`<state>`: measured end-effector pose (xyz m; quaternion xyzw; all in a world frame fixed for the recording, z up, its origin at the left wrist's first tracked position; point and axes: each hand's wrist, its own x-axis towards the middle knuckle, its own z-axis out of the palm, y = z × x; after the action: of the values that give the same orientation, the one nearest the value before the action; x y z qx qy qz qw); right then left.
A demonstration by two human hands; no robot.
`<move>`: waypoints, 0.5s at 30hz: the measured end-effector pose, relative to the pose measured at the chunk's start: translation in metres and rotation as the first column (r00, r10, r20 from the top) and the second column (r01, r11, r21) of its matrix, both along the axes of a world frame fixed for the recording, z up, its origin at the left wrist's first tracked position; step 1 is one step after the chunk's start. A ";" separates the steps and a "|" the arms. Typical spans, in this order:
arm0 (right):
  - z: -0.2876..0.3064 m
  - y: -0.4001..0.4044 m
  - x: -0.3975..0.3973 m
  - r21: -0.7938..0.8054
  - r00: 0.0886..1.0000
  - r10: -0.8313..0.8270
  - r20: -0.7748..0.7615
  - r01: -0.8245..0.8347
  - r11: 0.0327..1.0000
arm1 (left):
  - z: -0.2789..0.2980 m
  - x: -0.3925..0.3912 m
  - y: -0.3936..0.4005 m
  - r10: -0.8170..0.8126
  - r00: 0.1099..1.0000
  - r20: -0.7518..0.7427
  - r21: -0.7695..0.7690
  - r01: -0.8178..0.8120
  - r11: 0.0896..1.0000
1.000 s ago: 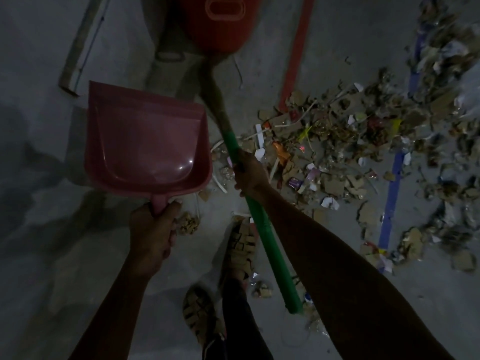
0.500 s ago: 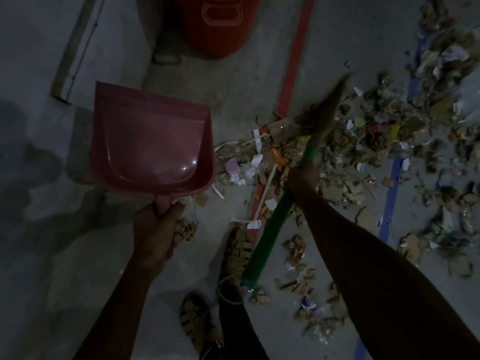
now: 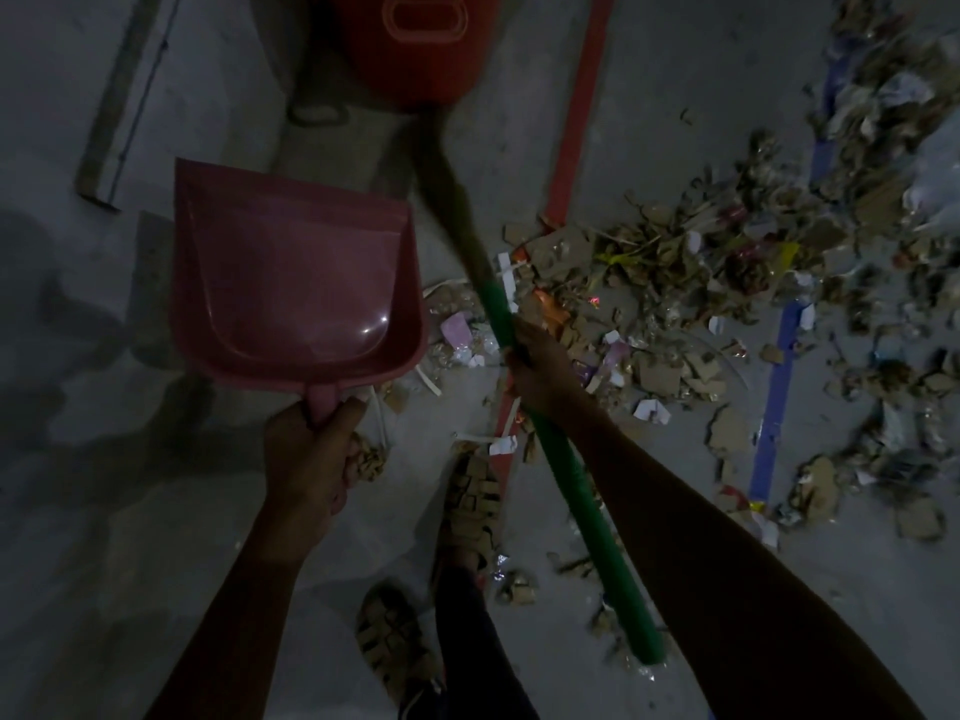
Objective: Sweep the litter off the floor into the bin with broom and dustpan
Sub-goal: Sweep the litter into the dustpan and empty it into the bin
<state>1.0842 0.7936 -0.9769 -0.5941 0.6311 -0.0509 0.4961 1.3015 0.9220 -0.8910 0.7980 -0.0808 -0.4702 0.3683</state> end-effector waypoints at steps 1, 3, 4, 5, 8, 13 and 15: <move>-0.002 0.002 0.001 0.059 0.999 0.051 -0.011 -0.050 0.997 | 0.001 0.001 0.003 -0.001 1.000 0.002 -0.006 0.001 1.000; -0.009 0.004 -0.002 0.143 0.995 0.069 -0.068 -0.058 0.988 | 0.003 0.003 0.012 -0.003 1.000 -0.004 -0.003 0.003 1.000; -0.011 0.007 -0.005 0.160 0.992 0.040 -0.121 -0.020 0.987 | 0.004 0.006 0.018 -0.003 1.000 -0.010 0.000 0.003 1.000; -0.013 0.009 -0.009 0.165 0.985 -0.020 -0.173 0.049 0.985 | 0.005 0.008 0.023 -0.004 1.000 -0.017 0.003 0.004 1.000; -0.010 0.018 -0.030 0.167 0.919 -0.287 -0.271 0.339 0.926 | 0.008 0.015 0.041 0.003 1.000 -0.026 -0.001 -0.003 1.000; -0.004 0.029 -0.062 -0.046 0.780 -0.440 -0.445 0.470 0.881 | 0.014 0.028 0.080 0.042 0.998 -0.041 0.006 -0.042 0.999; 0.005 0.041 -0.063 -0.125 0.782 -0.396 -0.481 0.386 0.914 | 0.018 0.033 0.099 0.059 0.997 -0.055 -0.009 -0.059 0.998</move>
<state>1.0211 0.8342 -0.9720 -0.4480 0.8457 -0.0043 0.2899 1.3345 1.0213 -0.8730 0.7849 -0.0495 -0.4803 0.3883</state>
